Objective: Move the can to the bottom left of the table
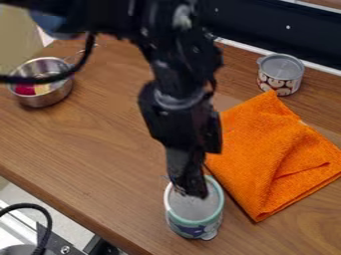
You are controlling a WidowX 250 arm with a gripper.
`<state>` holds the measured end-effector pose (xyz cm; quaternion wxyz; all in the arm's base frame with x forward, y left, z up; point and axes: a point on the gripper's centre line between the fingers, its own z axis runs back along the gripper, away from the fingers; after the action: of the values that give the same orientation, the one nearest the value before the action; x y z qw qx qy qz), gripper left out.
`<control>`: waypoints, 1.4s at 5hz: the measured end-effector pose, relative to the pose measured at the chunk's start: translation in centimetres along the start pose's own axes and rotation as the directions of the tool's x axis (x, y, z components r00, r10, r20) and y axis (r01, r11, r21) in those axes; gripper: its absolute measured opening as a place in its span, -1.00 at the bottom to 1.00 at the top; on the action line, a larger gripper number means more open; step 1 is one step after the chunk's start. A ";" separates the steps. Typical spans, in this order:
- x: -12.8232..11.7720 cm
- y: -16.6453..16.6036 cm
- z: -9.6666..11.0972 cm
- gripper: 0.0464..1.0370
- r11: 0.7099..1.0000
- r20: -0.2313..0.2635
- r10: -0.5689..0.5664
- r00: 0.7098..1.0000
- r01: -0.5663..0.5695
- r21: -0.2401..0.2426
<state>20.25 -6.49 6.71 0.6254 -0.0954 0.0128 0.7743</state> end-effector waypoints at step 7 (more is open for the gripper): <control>-2.6 1.6 -3.3 0.92 1.000 -0.094 0.009 0.996 -0.010 -0.009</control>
<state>19.64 -9.78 3.77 0.6201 -0.1344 0.0391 0.7720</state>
